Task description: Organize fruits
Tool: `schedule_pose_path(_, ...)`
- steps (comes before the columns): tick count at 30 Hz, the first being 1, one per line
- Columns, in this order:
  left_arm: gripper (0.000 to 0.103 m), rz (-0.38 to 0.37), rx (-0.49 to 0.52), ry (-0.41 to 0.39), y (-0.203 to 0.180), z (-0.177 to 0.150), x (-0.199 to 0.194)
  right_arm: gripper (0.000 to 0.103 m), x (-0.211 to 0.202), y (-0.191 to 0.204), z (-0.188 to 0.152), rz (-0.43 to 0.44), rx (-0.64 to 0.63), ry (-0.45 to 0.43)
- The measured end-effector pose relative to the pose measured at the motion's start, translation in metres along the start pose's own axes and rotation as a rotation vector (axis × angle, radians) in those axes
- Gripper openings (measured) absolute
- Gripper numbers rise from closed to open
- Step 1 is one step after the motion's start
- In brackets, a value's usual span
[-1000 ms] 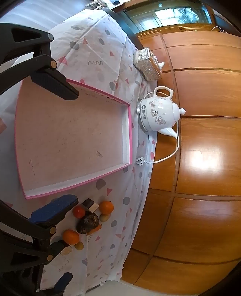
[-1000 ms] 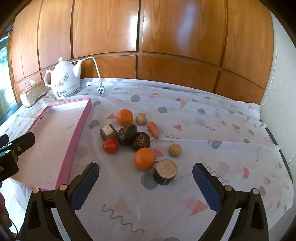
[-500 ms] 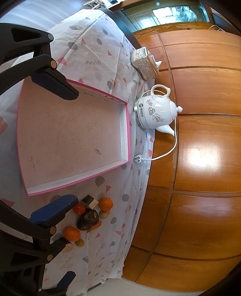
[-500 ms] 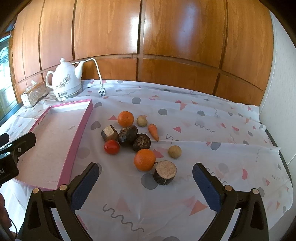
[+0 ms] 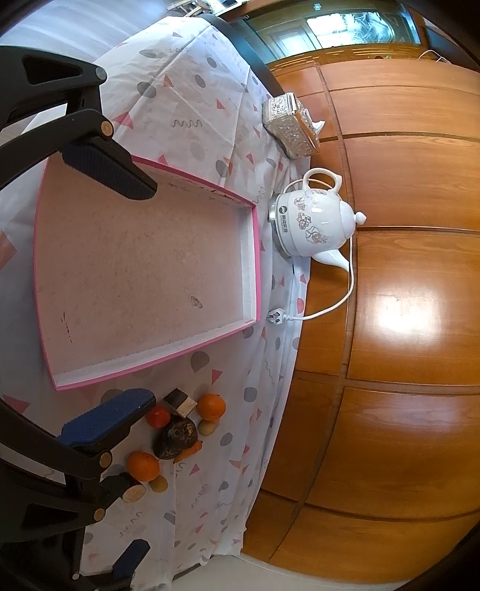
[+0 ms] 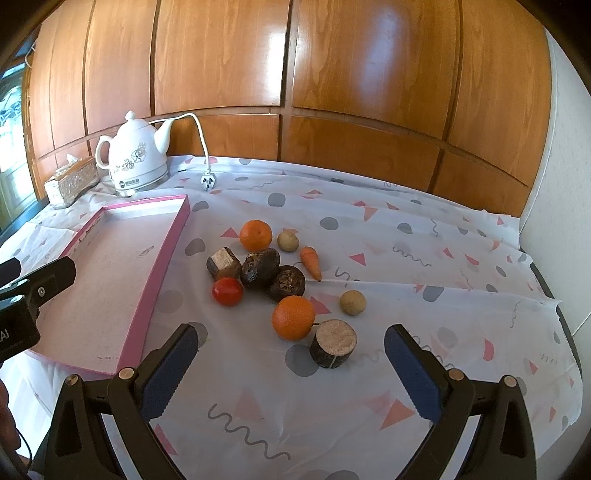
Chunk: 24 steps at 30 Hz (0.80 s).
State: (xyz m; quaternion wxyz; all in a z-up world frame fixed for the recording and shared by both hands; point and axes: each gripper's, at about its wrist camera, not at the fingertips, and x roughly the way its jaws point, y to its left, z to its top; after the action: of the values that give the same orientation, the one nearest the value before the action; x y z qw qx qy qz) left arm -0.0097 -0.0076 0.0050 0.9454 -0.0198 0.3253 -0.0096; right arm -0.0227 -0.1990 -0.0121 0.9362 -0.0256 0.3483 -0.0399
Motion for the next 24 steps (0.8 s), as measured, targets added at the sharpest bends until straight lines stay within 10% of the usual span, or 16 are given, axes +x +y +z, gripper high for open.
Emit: schedule_pose_path(24, 0.103, -0.054, 0.046, 0.007, -0.013, 0.002, 0.004, 0.103, 0.006, -0.009, -0.006, 0.007, -0.006, 0.030)
